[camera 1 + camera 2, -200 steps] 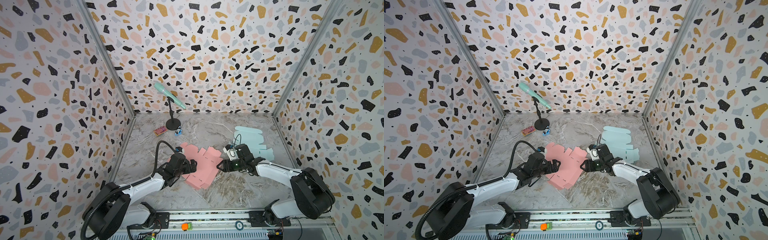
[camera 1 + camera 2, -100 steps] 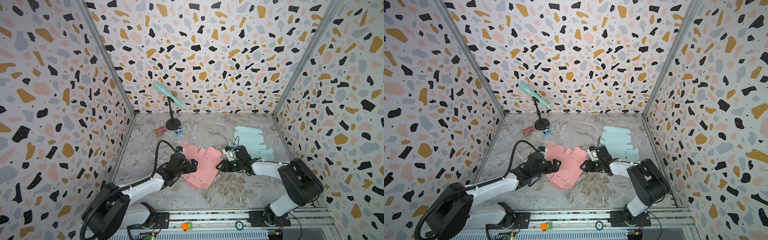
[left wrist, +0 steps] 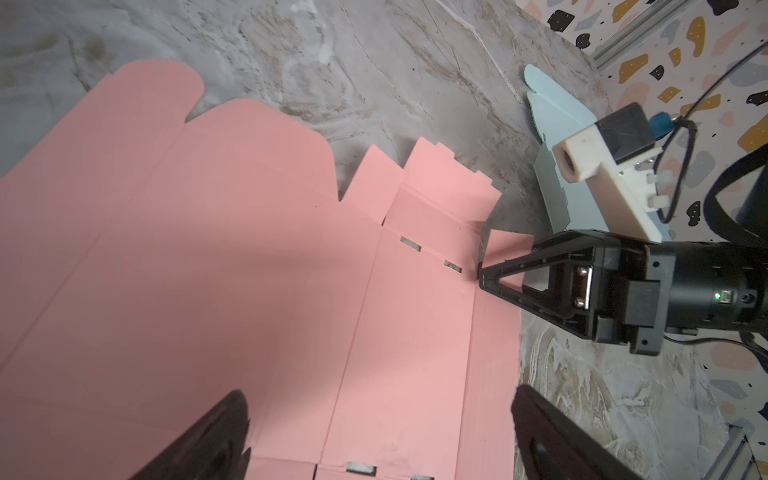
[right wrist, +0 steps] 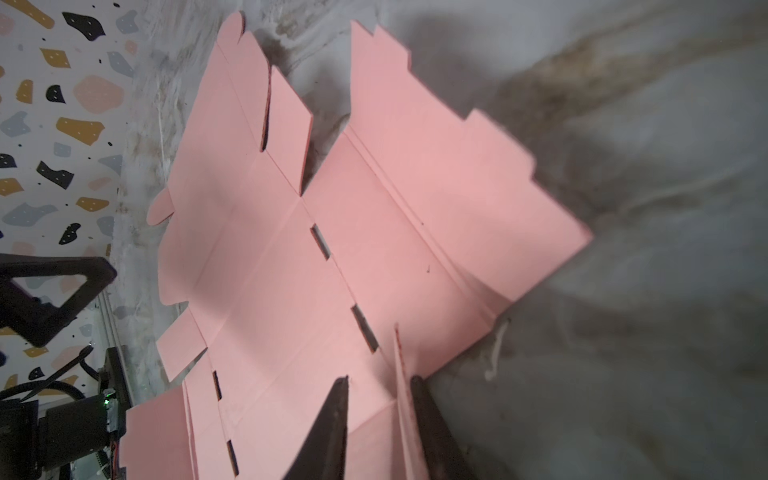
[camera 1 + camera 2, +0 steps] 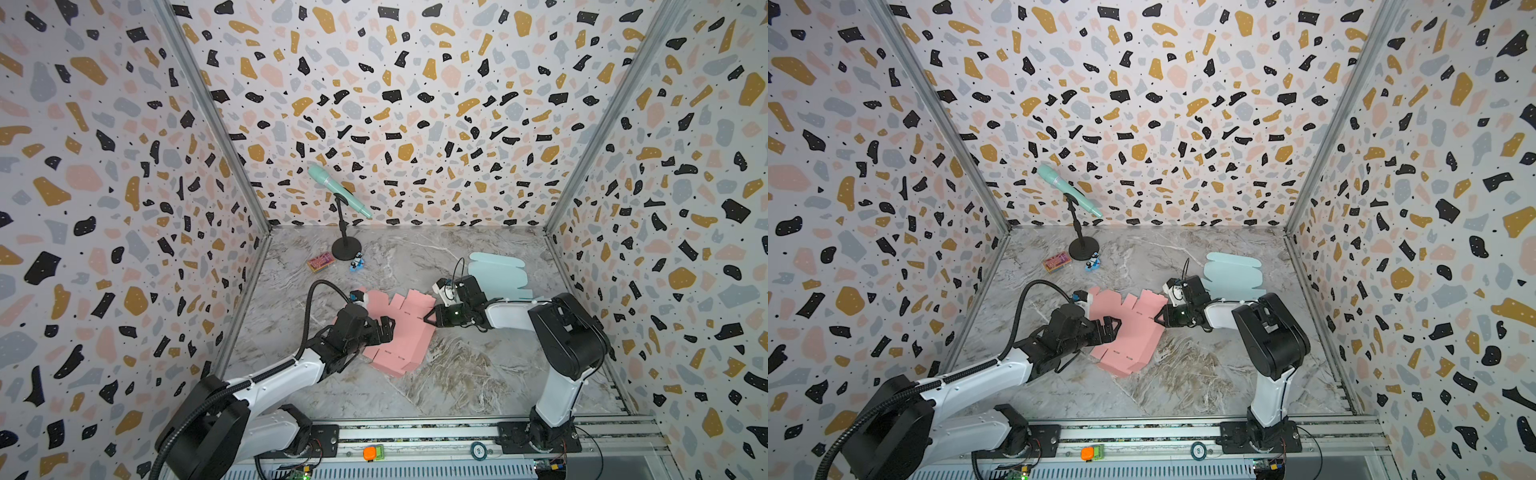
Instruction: Fold the paper box
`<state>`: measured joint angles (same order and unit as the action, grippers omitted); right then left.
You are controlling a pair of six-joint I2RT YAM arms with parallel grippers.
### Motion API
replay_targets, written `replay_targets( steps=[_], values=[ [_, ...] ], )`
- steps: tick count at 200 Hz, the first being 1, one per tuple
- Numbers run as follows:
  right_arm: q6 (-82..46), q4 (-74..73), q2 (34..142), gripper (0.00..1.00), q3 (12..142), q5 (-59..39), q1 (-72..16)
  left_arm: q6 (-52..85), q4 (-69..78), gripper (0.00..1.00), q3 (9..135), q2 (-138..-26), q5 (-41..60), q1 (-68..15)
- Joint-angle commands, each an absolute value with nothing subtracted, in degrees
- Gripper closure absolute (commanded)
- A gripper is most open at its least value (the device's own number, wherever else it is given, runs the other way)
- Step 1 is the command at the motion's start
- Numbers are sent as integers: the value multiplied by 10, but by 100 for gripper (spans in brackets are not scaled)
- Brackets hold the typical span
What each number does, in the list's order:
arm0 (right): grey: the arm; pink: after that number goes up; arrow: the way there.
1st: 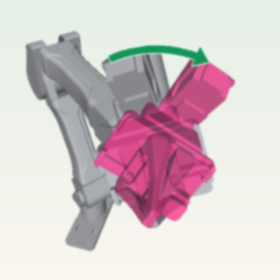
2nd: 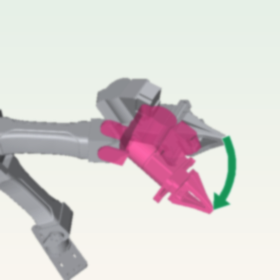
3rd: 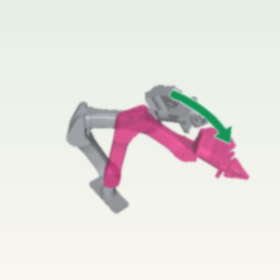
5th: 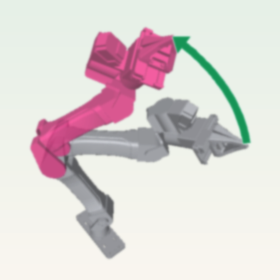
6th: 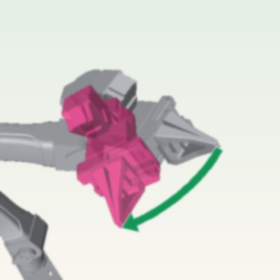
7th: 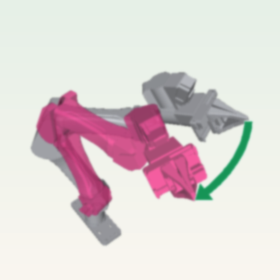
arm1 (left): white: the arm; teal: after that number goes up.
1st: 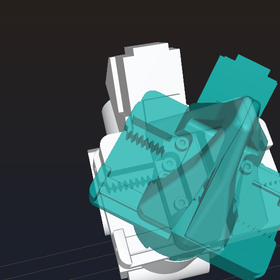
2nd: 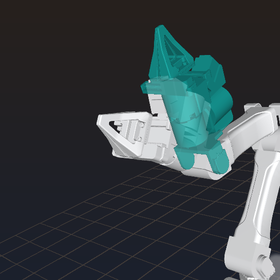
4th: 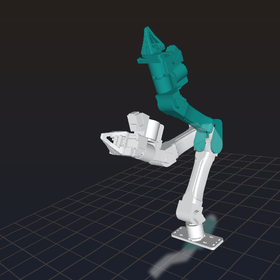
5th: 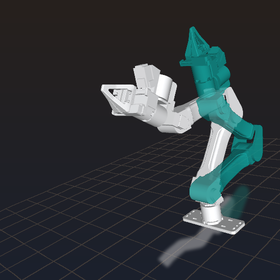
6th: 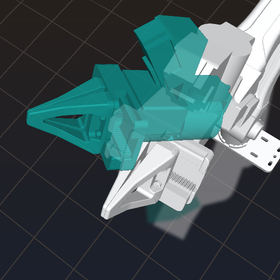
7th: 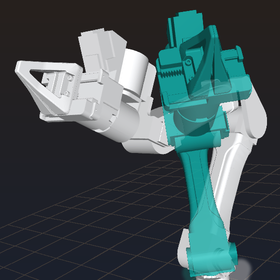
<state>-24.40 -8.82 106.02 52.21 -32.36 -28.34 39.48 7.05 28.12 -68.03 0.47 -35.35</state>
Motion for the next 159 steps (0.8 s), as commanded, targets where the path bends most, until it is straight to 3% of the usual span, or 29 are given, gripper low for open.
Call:
replay_targets(
  steps=[1, 48, 96, 159],
  values=[
    [-206, -56, 1084, 76, 571, -331, -282, 396, 67, 0, 274, -666, -8, -351],
    [-169, -15, 1120, 77, 644, -337, -290, 400, 59, 0, 270, -652, -17, -351],
    [-210, -23, 1019, 42, 574, -287, -291, 399, 62, 0, 263, -646, -25, -351],
    [-329, -110, 923, 35, 422, -306, -297, 387, 98, 0, 242, -649, -9, -351]
  ],
)
